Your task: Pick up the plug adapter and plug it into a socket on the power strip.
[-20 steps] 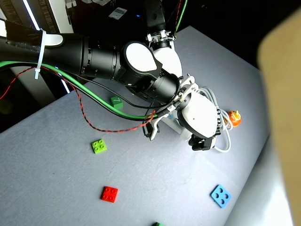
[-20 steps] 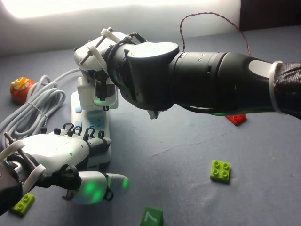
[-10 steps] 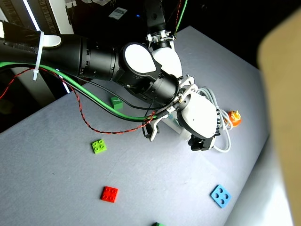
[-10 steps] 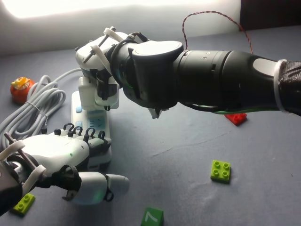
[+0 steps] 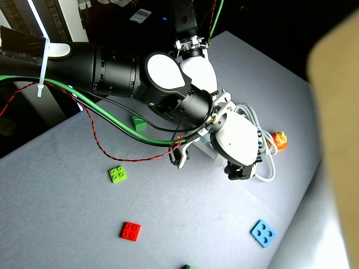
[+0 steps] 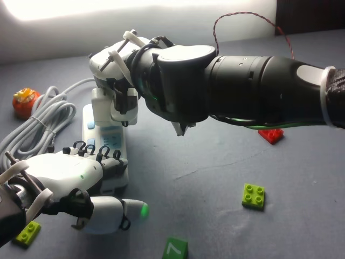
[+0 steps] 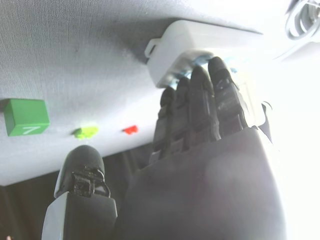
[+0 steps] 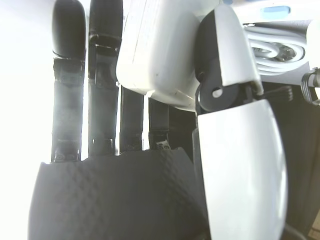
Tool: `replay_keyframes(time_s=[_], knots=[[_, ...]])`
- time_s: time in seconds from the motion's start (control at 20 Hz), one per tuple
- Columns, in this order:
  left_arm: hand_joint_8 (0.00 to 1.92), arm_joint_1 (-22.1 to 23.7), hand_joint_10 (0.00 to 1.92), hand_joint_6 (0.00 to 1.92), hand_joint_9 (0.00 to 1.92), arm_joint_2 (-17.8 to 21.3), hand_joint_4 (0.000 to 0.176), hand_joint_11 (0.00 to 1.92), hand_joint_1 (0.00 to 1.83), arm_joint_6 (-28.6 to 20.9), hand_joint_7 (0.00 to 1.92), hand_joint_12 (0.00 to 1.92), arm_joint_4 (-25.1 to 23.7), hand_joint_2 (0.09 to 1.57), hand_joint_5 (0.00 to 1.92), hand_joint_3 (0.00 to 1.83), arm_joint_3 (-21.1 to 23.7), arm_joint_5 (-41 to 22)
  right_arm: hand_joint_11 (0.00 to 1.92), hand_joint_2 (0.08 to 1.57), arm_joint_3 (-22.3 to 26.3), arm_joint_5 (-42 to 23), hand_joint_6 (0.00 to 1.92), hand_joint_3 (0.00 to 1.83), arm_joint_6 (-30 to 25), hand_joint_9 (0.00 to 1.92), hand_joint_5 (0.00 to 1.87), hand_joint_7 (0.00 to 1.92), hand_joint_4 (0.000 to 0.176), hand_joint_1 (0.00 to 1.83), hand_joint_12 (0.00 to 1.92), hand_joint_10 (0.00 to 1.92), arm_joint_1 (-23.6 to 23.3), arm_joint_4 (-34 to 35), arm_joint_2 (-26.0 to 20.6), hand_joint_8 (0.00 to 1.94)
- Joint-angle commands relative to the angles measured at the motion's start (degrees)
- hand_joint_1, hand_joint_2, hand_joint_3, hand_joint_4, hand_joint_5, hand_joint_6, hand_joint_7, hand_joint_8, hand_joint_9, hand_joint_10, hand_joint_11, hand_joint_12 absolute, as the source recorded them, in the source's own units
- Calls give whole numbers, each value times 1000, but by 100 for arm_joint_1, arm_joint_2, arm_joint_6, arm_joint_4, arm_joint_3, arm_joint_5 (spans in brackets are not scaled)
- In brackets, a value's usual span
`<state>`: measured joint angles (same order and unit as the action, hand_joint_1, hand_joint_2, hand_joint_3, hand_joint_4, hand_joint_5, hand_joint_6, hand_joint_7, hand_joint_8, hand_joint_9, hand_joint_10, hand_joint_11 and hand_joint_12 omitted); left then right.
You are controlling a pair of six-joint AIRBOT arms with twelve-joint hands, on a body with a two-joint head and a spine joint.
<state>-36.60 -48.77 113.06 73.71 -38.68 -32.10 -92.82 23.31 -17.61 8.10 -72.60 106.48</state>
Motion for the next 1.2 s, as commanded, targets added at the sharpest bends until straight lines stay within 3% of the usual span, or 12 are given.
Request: replay_keyframes(time_s=[0.0,0.1,0.15,0.2,0.3,0.4,0.5,0.7,0.75,0.8,1.15], knots=[[5,-2,4,3,170,-24,0,0,0,-21,171,342,-95,1198,129,0,-3,-79,704,1154,78,-276,1115,0,-41,1106,885,1016,0,1135,873,4,8,-14,-11,199],[3,-2,5,4,151,-24,0,0,0,-21,151,310,-95,1198,115,0,-3,-79,638,1168,79,-293,1151,0,-25,1004,863,969,0,1120,864,0,8,-14,-39,51],[5,-1,7,5,162,-24,0,0,0,-21,159,350,-95,1202,128,1,-3,-79,613,1115,79,-319,521,0,-15,977,780,953,0,1069,848,7,6,-15,-50,21],[2,2,3,2,157,-24,0,0,0,-21,156,336,-95,1204,126,1,-3,-79,607,1097,79,-329,210,0,1,975,835,956,0,1064,831,5,1,-15,-63,8],[3,8,3,0,157,-24,0,0,0,-21,159,332,-95,1202,120,0,-7,-79,561,1091,84,-329,30,0,12,951,876,939,0,1059,851,0,-12,-15,-83,1],[2,17,3,1,162,-24,0,0,0,-21,163,331,-95,1198,125,0,-12,-79,544,1091,118,-329,7,1,28,933,856,923,0,1042,849,0,-30,-15,-121,0],[3,23,3,3,139,-24,0,0,0,-21,141,308,-95,1205,114,2,-19,-79,372,1132,214,-325,0,1,74,806,721,792,0,978,944,0,-63,-15,-193,0],[3,41,4,3,154,-24,0,0,0,-21,159,317,-95,1208,130,1,-29,-79,241,1152,494,-284,0,2,183,689,600,680,0,903,993,0,-146,-15,-407,0],[5,54,3,3,155,-24,0,0,0,-21,158,316,-95,1204,130,0,-31,-79,83,1185,567,-271,0,3,206,542,448,543,0,799,1038,0,-169,-15,-466,0],[2,72,1,1,134,-24,0,0,0,-21,140,285,-95,1199,112,0,-35,-79,45,1173,641,-271,0,0,219,484,401,492,0,766,1039,0,-201,-16,-535,0],[0,486,0,0,137,-22,0,0,0,61,151,286,-95,1195,110,0,-254,108,0,1149,1452,-341,0,1,428,368,302,374,0,705,974,0,-638,-19,-1370,0]])
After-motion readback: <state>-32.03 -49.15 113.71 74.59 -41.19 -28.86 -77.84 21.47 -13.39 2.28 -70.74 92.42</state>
